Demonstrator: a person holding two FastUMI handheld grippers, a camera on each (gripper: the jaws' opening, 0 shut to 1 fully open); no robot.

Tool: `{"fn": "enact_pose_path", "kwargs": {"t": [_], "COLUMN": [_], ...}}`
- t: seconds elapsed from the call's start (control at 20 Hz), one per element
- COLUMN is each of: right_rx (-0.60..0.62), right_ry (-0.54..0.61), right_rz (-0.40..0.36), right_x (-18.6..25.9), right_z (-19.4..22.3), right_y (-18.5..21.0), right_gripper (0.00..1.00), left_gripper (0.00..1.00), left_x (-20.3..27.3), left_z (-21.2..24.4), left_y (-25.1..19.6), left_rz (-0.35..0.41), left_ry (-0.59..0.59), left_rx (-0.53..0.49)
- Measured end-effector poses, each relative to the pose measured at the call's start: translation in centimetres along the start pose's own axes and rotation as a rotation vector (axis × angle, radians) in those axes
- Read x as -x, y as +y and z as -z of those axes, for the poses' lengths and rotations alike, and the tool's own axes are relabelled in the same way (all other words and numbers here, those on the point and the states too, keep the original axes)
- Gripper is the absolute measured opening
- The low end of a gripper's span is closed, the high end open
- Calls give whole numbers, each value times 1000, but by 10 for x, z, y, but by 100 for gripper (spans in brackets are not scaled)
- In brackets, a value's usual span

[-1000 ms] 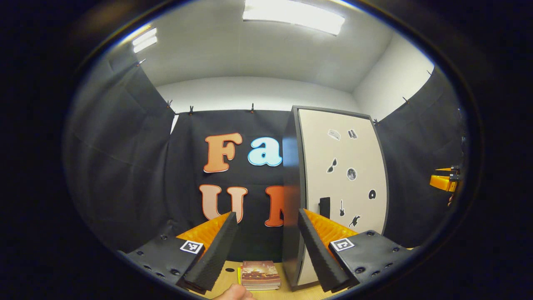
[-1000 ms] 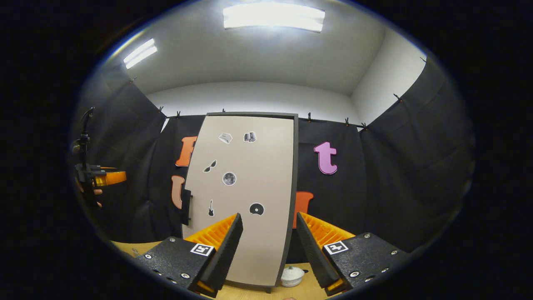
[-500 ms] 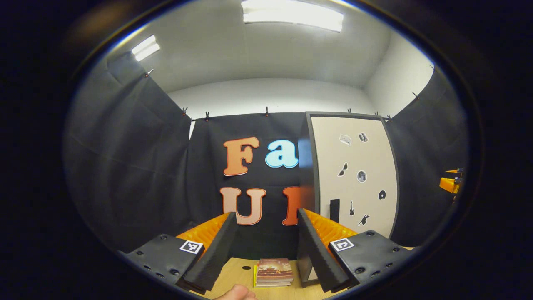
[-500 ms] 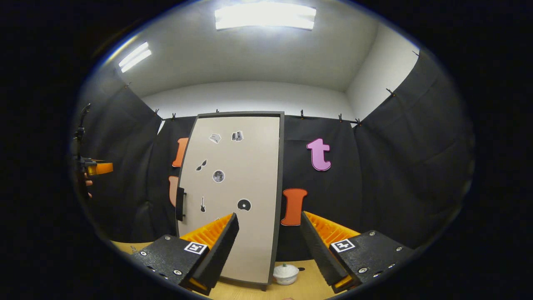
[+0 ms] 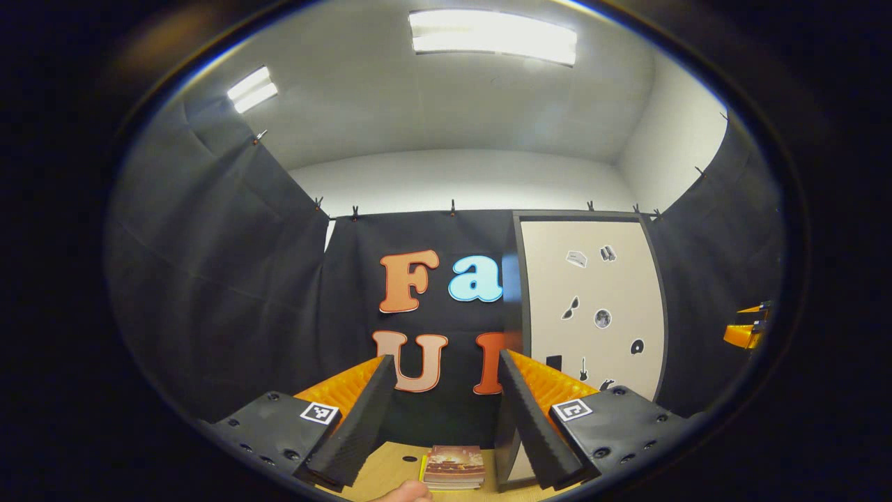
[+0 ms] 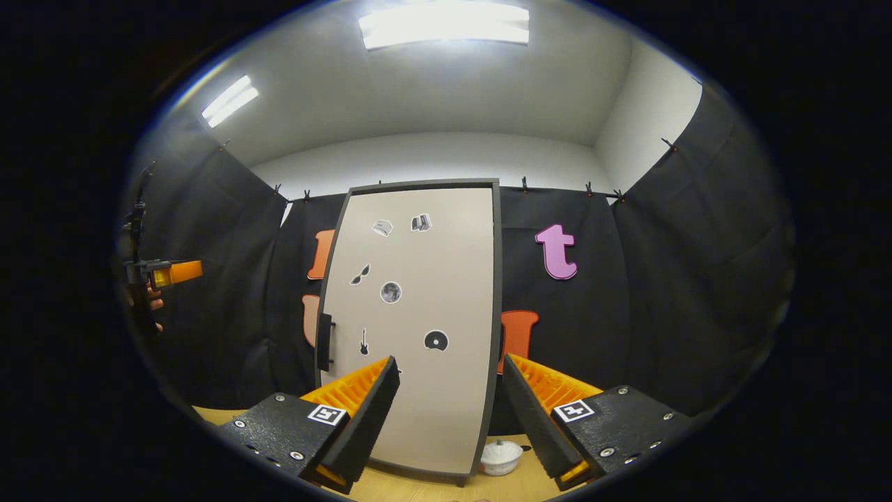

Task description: Open the cabinet door with the right hand, grasp the bottle in the cabinet with the left hand and place it on the coaster, then close the cabinet door with the right hand.

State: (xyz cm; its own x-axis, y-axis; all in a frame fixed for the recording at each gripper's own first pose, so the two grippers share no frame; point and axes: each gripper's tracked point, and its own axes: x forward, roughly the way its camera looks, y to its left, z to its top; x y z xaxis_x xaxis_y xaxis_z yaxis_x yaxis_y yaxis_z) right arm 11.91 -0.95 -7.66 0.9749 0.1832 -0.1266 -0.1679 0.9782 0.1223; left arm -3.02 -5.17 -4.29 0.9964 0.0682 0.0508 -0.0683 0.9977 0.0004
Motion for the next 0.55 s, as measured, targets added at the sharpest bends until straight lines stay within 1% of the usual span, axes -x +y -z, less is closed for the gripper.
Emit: {"fn": "enact_pose_path", "kwargs": {"t": [0.25,0.45,0.5,0.55], "right_rx": [5,3,5,8], "right_ry": [-37,-43,-46,-48], "right_rz": [-10,-33,-34,-34], "right_x": [-3,-2,-2,-2], "right_z": [-15,-19,-19,-20], "right_y": [10,19,20,19], "right_gripper": [93,93,93,93], "left_gripper": [94,96,95,96], "left_x": [-7,-7,-6,-6], "left_z": [-5,-7,-7,-8], "left_y": [-14,-12,-12,-11], "left_rz": [17,9,8,6], "left_ry": [-5,-20,-23,-27], "left_rx": [-26,-21,-17,-14]}}
